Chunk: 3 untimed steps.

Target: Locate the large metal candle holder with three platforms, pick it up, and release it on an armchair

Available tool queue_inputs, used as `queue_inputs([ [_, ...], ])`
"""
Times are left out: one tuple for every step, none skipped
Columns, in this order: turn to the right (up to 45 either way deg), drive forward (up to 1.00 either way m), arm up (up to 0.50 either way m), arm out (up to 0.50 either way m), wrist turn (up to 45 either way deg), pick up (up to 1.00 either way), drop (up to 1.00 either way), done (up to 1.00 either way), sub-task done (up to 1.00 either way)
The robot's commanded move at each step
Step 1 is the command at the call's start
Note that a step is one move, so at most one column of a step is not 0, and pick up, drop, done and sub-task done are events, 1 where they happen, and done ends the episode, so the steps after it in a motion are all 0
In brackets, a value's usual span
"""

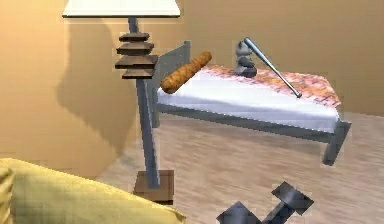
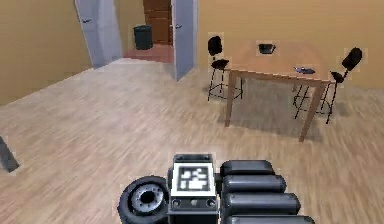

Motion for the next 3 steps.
queue_inputs([
  [-45.0,0.00,0.00,0.00,0.0,0.00,0.00,0.00,0.00],
  [-45.0,0.00,0.00,0.00,0.0,0.00,0.00,0.00,0.00],
  [-45.0,0.00,0.00,0.00,0.0,0.00,0.00,0.00,0.00],
])
